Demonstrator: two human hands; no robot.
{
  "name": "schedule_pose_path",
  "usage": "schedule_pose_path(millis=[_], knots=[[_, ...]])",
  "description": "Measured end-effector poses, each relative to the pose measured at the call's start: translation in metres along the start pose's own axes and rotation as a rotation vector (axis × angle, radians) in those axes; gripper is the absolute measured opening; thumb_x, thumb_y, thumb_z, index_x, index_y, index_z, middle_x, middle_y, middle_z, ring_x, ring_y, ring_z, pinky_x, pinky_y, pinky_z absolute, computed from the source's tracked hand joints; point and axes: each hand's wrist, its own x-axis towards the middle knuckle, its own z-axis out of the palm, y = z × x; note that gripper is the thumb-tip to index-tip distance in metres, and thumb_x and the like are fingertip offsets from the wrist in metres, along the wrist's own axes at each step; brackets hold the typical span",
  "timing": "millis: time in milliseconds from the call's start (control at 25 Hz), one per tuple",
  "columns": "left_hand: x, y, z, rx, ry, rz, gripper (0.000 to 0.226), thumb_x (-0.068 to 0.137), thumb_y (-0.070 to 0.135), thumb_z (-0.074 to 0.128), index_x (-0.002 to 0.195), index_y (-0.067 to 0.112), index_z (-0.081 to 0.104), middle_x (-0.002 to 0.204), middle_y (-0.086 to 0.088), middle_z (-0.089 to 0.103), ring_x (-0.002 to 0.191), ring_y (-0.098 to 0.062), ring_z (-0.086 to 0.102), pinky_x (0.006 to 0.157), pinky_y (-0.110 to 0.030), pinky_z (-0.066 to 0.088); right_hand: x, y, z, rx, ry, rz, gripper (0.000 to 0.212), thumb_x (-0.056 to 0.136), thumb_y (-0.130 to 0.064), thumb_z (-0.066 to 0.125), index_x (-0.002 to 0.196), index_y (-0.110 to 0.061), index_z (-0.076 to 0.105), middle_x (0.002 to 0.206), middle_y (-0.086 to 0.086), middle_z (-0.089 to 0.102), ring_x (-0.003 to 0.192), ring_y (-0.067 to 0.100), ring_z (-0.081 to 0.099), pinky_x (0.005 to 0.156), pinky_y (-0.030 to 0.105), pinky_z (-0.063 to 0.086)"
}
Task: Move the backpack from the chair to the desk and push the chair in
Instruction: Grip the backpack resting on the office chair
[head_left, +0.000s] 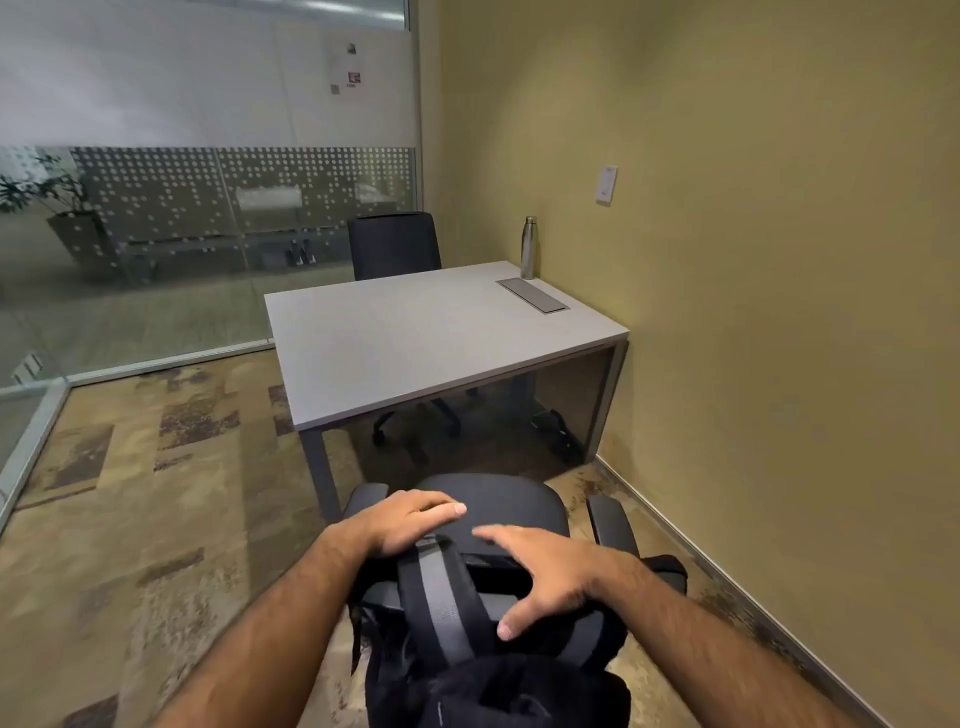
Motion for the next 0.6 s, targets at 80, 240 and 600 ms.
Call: schedule_pose_path(millis=[80,240,600], knots=[[0.006,0.0,0.001,0.075,-0.128,-0.08,0.067,0.082,0.079,0.041,0.117,0.032,0.073,0.133,0.006,0.068,0.125,-0.014,0.058,0.114,-0.039,0.037,0.004,-0.004,0.001,-0.073,-0.047,0.009,0.104,0.076,-0.037,0.09,0.159,-0.02,0.028,0.161,0.004,0.043,0.144,0.023,0.043,0.121,0.041,0.035],[0.012,0.003,0.005,0.151,-0.218,-0.125,0.03,0.09,0.065,0.05,0.086,0.046,0.072,0.108,0.009,0.069,0.112,-0.017,0.059,0.103,-0.038,0.039,0.007,-0.006,0.012,-0.222,-0.032,0.054,0.103,0.067,-0.041,0.084,0.154,-0.031,0.031,0.15,-0.003,0.056,0.131,0.022,0.056,0.107,0.047,0.05],[0.0,-0.019,-0.018,0.238,-0.028,0.012,0.067,0.095,0.059,0.055,0.048,0.012,0.045,0.038,0.012,0.041,0.04,-0.007,0.039,0.053,-0.026,0.031,0.006,-0.001,0.017,-0.211,-0.001,0.098,0.111,0.057,-0.051,0.078,0.155,-0.034,0.029,0.152,-0.005,0.054,0.132,0.021,0.056,0.106,0.045,0.051]])
